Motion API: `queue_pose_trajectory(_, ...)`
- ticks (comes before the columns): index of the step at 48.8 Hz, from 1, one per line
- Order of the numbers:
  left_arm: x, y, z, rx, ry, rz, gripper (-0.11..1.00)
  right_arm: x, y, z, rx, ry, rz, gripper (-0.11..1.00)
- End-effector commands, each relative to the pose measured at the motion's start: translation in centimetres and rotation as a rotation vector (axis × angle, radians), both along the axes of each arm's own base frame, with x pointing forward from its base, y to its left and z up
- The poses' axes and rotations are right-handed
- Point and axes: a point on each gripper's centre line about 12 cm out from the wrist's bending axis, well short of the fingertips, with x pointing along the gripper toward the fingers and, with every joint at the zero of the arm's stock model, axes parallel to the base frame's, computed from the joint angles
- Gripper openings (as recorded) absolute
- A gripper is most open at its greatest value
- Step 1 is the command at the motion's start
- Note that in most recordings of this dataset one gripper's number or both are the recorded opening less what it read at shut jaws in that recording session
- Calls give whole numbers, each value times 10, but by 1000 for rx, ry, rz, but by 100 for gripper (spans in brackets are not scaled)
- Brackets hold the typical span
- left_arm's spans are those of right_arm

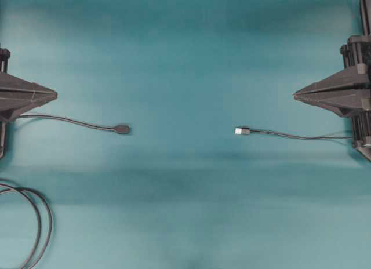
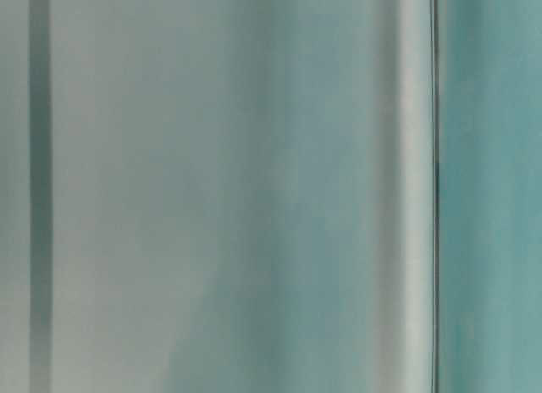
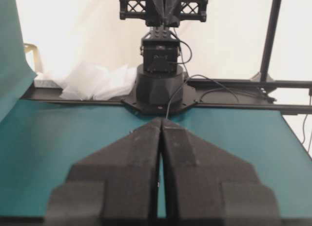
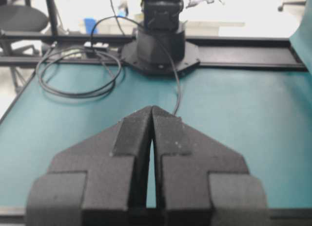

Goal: Insert the USB using both arms.
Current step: 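Lower both open grippers over the USB socket and USB plug ends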

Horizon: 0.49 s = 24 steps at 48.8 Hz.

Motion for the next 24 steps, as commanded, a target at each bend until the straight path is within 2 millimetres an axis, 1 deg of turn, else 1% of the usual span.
queue_pose_trajectory(1, 2, -1, 6, -26, -26, -7, 2, 3, 0, 9, 2, -23, 1, 0)
queue_pose_trajectory(2, 2, -1, 6, -24, -25, -6, 2, 4, 0, 10, 2, -23, 2, 0)
queue_pose_trajectory(5, 2, -2, 5, -21, -18, -9, 9, 4, 0, 9, 6, -20, 2, 0)
queue_pose_trajectory(10, 3, -3, 3, -21, 5, -17, 4, 5, 0, 8, 15, 9, 2, 0)
queue_pose_trajectory(17, 7, -4, -4, -27, 89, -22, 3, 12, 0, 3, 20, 110, 0, 0)
queue_pose_trajectory(24, 17, -7, -12, -25, 224, -31, 3, 27, 0, -1, 22, 212, -1, 0)
